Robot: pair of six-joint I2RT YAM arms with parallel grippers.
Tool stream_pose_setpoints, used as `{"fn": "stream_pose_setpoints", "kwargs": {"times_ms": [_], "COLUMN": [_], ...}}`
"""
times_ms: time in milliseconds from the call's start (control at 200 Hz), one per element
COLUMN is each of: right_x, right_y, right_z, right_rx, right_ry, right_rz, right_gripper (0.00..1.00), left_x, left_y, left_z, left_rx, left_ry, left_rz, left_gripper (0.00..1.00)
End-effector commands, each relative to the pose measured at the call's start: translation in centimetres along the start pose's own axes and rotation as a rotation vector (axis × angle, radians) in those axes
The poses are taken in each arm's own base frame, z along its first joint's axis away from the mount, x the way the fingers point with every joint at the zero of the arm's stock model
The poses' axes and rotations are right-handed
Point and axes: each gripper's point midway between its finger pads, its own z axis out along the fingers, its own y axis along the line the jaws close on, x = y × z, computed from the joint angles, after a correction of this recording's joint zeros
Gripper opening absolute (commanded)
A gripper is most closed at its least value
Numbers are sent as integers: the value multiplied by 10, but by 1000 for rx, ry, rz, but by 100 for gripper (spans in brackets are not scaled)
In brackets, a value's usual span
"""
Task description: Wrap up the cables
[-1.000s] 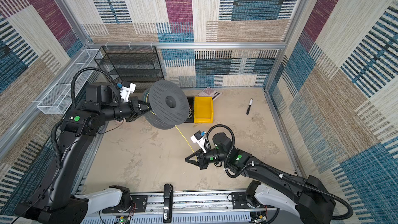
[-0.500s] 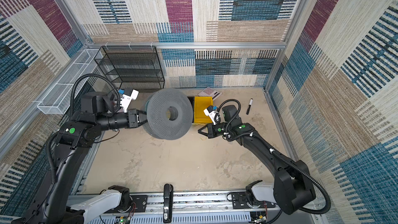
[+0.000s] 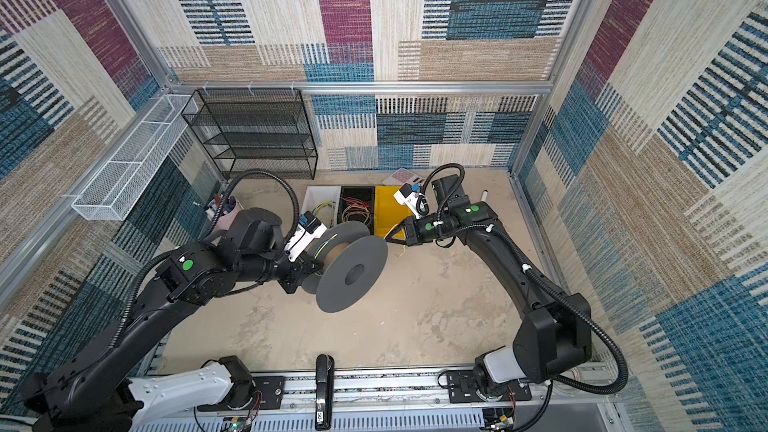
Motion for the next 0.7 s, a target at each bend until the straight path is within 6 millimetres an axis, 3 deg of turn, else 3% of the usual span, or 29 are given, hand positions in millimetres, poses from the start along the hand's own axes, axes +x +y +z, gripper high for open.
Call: {"fn": "stream_pose_setpoints", "kwargs": {"times_ms": [0,180,361,526,696], "right_x": [3,4,14,14,12], "right_y": [26,71,119,141,170], "right_z": [-5,-15,-17,-22,-24], "right_rx": [-130,-374,-496,-557,-576], "right_ry": [8,-4,53,47,33], "right_rz": [-14,-38,-136,-161,-194], "right_gripper": [0,0,0,0,0], "left_x": [8,-13,-50,-76,-97], "left_y": [45,64,72,65,71], "left_z": [-10,-21,-41,-31,-24], "left_rx": [-299,-555,-744,-813,-909], "left_ry": [66,36,-97,-123,-165], "left_rz": [127,283,354,428,350], "left_gripper": [0,0,0,0,0]}}
